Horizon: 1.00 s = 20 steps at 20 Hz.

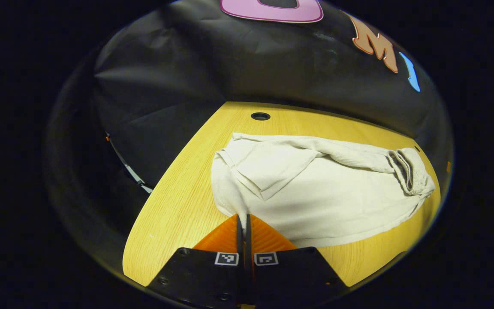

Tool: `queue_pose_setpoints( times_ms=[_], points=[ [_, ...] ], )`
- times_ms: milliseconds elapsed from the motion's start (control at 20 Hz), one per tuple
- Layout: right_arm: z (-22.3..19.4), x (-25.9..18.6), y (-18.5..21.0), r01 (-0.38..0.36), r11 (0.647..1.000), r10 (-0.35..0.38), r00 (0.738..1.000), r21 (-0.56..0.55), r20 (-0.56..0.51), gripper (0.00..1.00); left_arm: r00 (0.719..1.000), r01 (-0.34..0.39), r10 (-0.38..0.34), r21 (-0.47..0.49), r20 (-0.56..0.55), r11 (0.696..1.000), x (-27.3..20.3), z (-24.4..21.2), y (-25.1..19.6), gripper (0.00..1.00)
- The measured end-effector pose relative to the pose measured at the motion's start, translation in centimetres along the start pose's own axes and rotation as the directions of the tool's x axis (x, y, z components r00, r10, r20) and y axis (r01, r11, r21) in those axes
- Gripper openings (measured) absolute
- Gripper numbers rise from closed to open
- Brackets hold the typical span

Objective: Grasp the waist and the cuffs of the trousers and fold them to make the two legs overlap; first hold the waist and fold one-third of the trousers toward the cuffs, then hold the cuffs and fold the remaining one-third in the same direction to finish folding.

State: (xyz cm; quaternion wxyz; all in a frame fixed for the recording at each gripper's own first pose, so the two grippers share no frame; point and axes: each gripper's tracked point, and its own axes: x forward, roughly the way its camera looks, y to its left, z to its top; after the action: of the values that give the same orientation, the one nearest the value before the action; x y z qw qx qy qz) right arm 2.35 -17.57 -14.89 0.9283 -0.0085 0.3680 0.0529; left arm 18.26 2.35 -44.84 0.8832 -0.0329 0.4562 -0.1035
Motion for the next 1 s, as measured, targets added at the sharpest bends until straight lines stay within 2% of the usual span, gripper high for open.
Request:
queue_pose_setpoints(
  times_ms=[50, 100, 150, 350, 400, 450, 500, 650, 700, 750, 1000],
  points=[
    [-0.1, -0.5, -0.8, 0.003, 1.0, -0.003, 1.0, -0.003, 0.003, 0.98, 1.0, 0.005, -0.004, -0.012, 0.014, 1.0, -0.4, 0.8, -0.6, 0.0],
    [-0.2, -0.7, -1.6, 0.006, 1.0, -0.006, 1.0, -0.003, 0.006, 0.93, 0.999, 0.014, -0.013, -0.013, 0.043, 1.0, -0.8, 2.0, -1.4, 0.0],
    [-0.2, -1.0, -2.2, 0.008, 1.0, -0.008, 1.0, -0.002, 0.007, 0.98, 0.997, 0.021, -0.021, -0.002, 0.074, 1.0, -1.5, 3.2, -2.3, 0.0],
    [-0.4, -2.2, -5.6, 0.008, 1.0, -0.008, 1.0, 0.03, 0.016, 0.97, 0.983, 0.068, -0.074, 0.039, 0.169, 0.997, -4.1, 8.0, -7.4, 0.0],
    [-0.6, -2.4, -6.3, 0.006, 0.999, -0.007, 1.0, 0.04, 0.015, 0.93, 0.979, 0.081, -0.088, 0.042, 0.184, 0.996, -4.6, 9.0, -8.9, 0.0],
    [-0.7, -2.6, -7.0, 0.005, 0.999, -0.006, 1.0, 0.048, 0.016, 0.97, 0.974, 0.099, -0.106, 0.045, 0.2, 0.994, -5.1, 9.9, -10.4, 0.0],
    [-0.9, -2.7, -7.8, 0.005, 0.998, -0.006, 1.0, 0.055, 0.014, 0.97, 0.969, 0.114, -0.121, 0.045, 0.217, 0.992, -5.6, 10.8, -11.9, 0.0],
    [-1.3, -3.1, -9.9, 0.007, 0.996, -0.008, 1.0, 0.085, 0.013, 0.98, 0.954, 0.158, -0.169, 0.065, 0.249, 0.985, -6.7, 12.8, -16.3, 0.0],
    [-1.5, -3.1, -10.6, 0.008, 0.995, -0.009, 1.0, 0.099, 0.015, 0.93, 0.95, 0.163, -0.178, 0.079, 0.256, 0.983, -7.0, 13.5, -17.6, 0.0],
    [-1.6, -3.3, -11.4, 0.009, 0.994, -0.011, 1.0, 0.111, 0.015, 0.98, 0.947, 0.172, -0.191, 0.095, 0.257, 0.98, -7.1, 13.9, -18.8, 0.0],
    [-1.7, -3.8, -14.7, 0.027, 0.989, -0.032, 0.999, 0.145, 0.031, 0.97, 0.92, 0.237, -0.277, 0.167, 0.279, 0.957, -8.0, 15.8, -26.0, 0.0]
  ],
)
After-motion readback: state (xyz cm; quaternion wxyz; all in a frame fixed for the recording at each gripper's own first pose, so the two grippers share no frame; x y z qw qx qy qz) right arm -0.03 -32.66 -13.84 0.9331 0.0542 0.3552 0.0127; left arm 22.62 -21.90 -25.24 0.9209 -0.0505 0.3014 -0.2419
